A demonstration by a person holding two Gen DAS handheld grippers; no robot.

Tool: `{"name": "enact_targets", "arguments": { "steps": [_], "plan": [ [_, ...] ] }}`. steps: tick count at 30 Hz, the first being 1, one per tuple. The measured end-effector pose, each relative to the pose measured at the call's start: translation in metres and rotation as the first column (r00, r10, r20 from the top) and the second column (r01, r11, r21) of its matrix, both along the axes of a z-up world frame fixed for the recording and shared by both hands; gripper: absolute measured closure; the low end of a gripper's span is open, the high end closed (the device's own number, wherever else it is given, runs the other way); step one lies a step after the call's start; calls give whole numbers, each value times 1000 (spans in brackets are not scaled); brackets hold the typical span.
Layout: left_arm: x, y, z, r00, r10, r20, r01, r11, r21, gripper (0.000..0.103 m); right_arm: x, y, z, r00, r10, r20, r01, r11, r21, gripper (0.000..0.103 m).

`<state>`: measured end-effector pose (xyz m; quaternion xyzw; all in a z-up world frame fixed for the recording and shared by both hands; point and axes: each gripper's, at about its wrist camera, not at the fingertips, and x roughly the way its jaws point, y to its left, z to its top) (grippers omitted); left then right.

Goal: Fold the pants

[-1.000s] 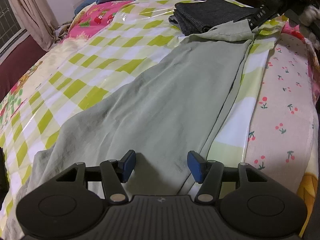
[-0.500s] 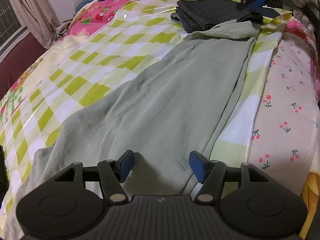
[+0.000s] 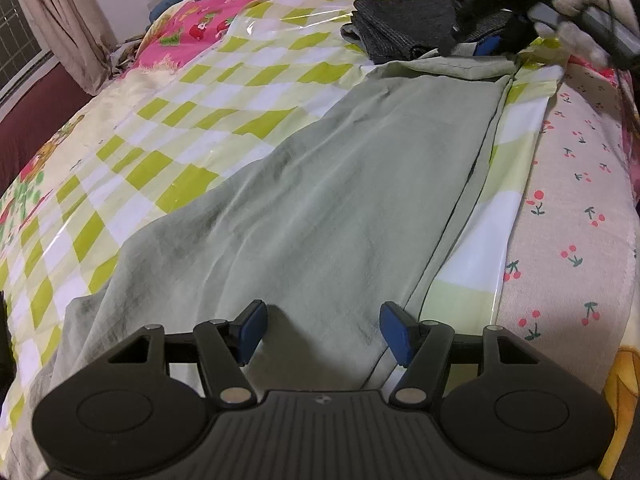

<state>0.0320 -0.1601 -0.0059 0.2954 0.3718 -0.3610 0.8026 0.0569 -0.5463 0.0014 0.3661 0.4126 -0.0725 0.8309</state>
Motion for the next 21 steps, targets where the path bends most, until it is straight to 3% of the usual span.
{"name": "enact_targets", "arguments": {
  "steps": [2,5,8,9,12,13,15,18,20,21],
  "plan": [
    [0,0,0,1000,2,-1,-2,1000,-2,27,-4,-19,1,989,-109,100,97,988,116,60],
    [0,1,-1,1000,6,-2,-6,1000,-7,26,-13,-33,2,954,-237,182,186,948,257,60],
    [-1,2,0,1000,7,0,-7,1000,-10,26,-18,-30,7,961,-216,175,174,958,227,60],
    [-1,3,0,1000,8,0,-8,1000,-12,26,-21,-29,8,966,-204,159,166,960,225,55],
    [-2,6,0,1000,13,0,-13,1000,-18,26,-42,-29,13,949,-262,177,219,948,229,53],
    [-3,8,0,1000,13,2,-13,1000,-17,26,-49,-29,17,942,-284,179,251,950,188,53],
    [-5,13,0,1000,18,6,-18,1000,-11,26,-59,-17,30,950,-256,177,258,966,9,53],
    [-6,25,1,999,41,8,-41,999,1,25,-56,31,42,992,-30,122,54,979,-199,53],
    [-6,36,2,998,66,5,-66,998,4,22,-53,77,44,985,152,83,-116,935,-335,53],
    [-5,40,2,997,82,5,-82,997,4,21,-52,98,44,975,213,57,-170,892,-419,51]
  ]
}}
